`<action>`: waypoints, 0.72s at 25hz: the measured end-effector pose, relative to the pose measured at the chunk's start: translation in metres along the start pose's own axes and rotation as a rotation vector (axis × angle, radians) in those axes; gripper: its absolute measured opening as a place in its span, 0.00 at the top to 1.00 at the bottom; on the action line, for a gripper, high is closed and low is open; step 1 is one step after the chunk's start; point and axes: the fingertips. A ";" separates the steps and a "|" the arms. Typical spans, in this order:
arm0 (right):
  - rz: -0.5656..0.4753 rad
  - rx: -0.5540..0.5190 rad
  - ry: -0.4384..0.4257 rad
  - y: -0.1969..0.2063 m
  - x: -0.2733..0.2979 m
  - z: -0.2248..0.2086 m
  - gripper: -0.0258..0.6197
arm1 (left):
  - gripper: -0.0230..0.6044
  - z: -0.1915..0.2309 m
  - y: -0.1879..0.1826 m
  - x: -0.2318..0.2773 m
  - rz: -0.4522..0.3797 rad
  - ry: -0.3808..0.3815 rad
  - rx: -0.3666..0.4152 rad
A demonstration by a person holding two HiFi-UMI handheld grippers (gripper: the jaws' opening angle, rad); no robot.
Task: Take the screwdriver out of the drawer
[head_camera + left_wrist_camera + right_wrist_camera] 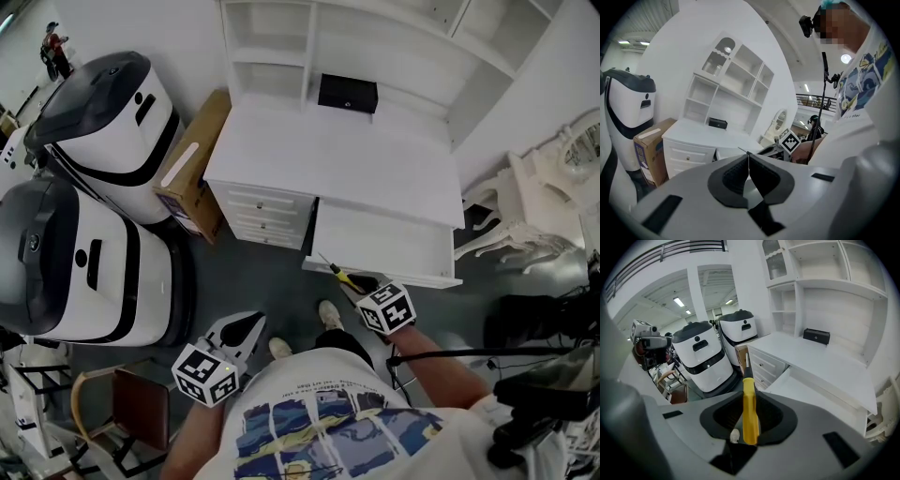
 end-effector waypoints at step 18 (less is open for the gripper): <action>-0.004 -0.106 -0.106 0.000 -0.005 0.073 0.80 | 0.94 0.005 0.024 -0.039 -0.017 -0.086 -0.043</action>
Point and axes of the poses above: the fingertips, and each gripper's own axes: x forward along the fingers, z to its left, y out of its underside, and after that the axes turned 15 degrees about x, right-handed
